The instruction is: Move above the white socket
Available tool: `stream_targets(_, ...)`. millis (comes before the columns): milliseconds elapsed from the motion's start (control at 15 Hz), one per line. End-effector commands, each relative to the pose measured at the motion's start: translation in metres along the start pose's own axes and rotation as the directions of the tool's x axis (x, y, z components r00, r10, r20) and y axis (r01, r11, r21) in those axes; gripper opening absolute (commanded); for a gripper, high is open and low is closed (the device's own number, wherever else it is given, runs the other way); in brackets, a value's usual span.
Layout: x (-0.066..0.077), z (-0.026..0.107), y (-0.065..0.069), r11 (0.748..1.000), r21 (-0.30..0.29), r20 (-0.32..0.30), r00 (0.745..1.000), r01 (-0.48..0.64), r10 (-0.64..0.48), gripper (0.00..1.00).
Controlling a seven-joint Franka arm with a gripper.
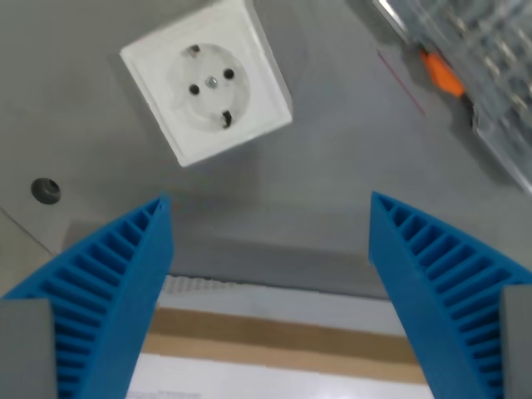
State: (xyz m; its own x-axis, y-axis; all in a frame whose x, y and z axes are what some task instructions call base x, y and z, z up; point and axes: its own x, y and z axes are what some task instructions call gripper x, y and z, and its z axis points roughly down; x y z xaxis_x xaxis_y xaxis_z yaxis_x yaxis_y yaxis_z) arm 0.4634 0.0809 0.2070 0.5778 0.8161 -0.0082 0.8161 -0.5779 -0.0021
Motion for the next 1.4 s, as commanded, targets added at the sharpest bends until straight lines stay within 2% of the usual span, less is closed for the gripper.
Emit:
stream_targets(67, 0.003, 0.009, -0.007, 0.959, -0.034, -0.133, 0.95, 0.28, -0.282, 1.0)
stream_targets(333, 0.009, 0.015, -0.011, 0.938, -0.041, -0.14, 0.928, 0.343, -0.346, 1.0)
stream_targets(667, 0.017, 0.024, -0.017, 0.924, -0.052, -0.143, 0.913, 0.378, -0.382, 1.0)
stream_targets(1400, 0.027, 0.034, -0.022, 0.925, -0.047, -0.142, 0.914, 0.377, -0.38, 1.0)
